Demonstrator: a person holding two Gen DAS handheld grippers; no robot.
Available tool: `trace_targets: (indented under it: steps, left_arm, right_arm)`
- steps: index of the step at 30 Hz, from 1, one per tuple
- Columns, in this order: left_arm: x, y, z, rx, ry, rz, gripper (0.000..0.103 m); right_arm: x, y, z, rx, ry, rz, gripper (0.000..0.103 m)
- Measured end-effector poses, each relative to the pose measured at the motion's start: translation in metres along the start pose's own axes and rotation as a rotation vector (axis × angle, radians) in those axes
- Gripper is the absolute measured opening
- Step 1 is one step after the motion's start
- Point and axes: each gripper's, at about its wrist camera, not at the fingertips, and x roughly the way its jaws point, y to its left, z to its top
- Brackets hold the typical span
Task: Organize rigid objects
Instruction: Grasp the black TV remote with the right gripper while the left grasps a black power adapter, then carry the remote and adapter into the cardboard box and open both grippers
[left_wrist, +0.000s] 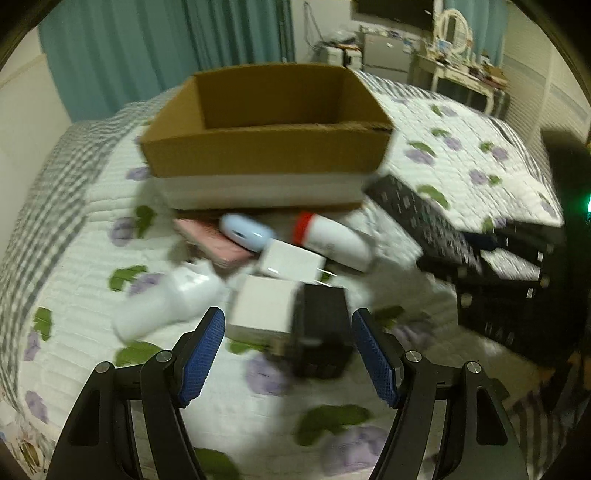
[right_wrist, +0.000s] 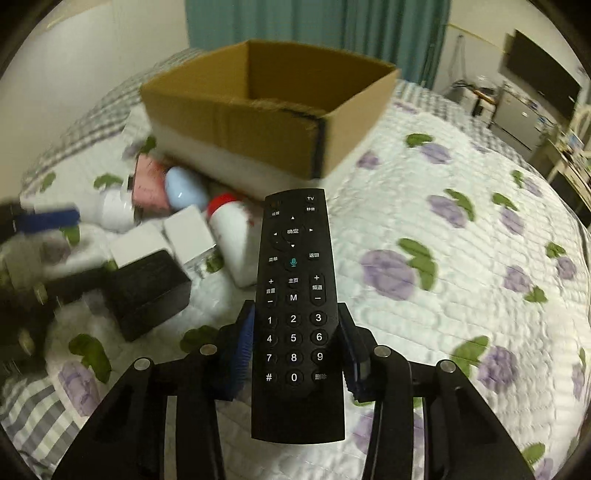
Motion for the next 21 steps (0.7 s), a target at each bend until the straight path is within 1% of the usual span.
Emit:
trace_targets:
  steps: [1,3,7,9,10,11,12,13,14,16,19,21]
  left_arm:
    - [0.003,-0.006,-0.002,0.008,0.014,-0.008,0.074]
    - [0.011,-0.015,-0.004,0.022,0.036,-0.018,0.073]
    - [0.026,-0.027,-0.008,0.038,0.074,-0.016,0.071]
    - [0.031,-0.030,-0.010,0.050,0.083,-0.013,0.071]
    - [0.032,-0.033,-0.011,0.055,0.088,-0.008,0.065]
    - [0.034,-0.034,-0.012,0.065,0.088,0.016,0.056]
    - [0.035,-0.033,-0.011,0.066,0.089,0.029,0.052]
    - [0.036,-0.031,-0.011,0.060,0.092,0.040,0.042]
    - [0.036,-0.027,-0.010,0.046,0.095,0.041,0.039]
    - [0.036,-0.022,-0.010,0.031,0.094,0.025,0.039]
    - [0.033,-0.023,-0.009,0.033,0.079,0.027,0.038]
    - [0.028,-0.023,-0.009,0.030,0.071,0.013,0.038]
  right_arm:
    - [-0.006,-0.005,-0.001,0.020,-0.015,0.004,0.041]
    - [-0.005,-0.012,0.002,0.041,-0.029,0.000,0.041]
    - [-0.011,-0.022,-0.001,0.080,-0.053,0.013,0.041]
    - [-0.012,-0.020,0.001,0.088,-0.064,0.014,0.041]
    - [-0.013,-0.020,0.002,0.091,-0.067,0.016,0.041]
    - [-0.013,-0.021,0.002,0.092,-0.070,0.018,0.041]
    - [-0.014,-0.021,0.002,0.092,-0.071,0.019,0.041]
    - [-0.015,-0.022,0.002,0.093,-0.072,0.019,0.041]
    - [-0.015,-0.022,0.002,0.093,-0.073,0.019,0.041]
    - [-0.018,-0.022,0.003,0.094,-0.077,0.013,0.041]
    - [-0.023,-0.022,0.001,0.102,-0.083,0.002,0.041]
    - [-0.028,-0.021,0.000,0.108,-0.091,-0.009,0.041]
